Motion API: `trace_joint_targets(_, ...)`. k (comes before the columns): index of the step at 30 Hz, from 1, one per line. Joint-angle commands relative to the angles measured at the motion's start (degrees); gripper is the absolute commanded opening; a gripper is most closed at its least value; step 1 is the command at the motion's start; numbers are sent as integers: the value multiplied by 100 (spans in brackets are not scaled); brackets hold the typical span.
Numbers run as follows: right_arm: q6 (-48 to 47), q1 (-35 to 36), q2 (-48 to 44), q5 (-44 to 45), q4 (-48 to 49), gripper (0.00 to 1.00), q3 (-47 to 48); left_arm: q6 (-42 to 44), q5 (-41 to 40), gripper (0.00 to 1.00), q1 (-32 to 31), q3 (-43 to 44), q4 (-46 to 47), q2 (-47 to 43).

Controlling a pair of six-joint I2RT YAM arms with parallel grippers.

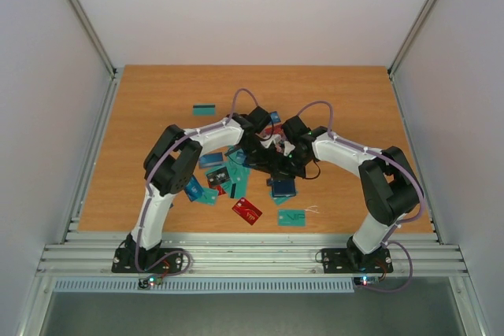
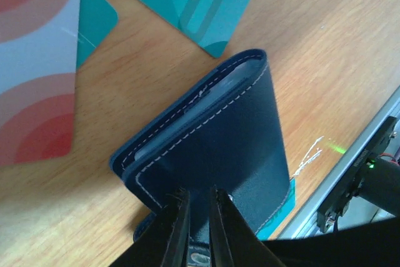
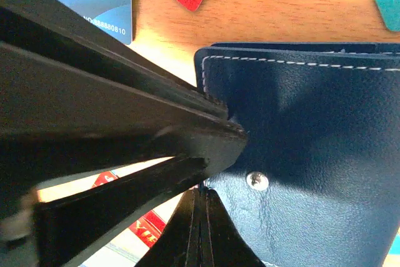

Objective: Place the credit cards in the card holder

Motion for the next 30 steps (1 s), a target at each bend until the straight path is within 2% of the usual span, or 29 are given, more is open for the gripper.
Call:
trace_joint_targets(1, -83, 45, -56, 23, 15, 1, -31, 188, -72, 10, -74, 203, -182, 277)
trace_joint_targets(7, -115, 45, -135, 71, -92, 1, 29, 343, -387, 10, -70, 205, -391, 321)
trace_joint_targets(30, -312, 36, -107, 573, -457, 1, 149, 499, -471, 9, -76, 256, -537, 372)
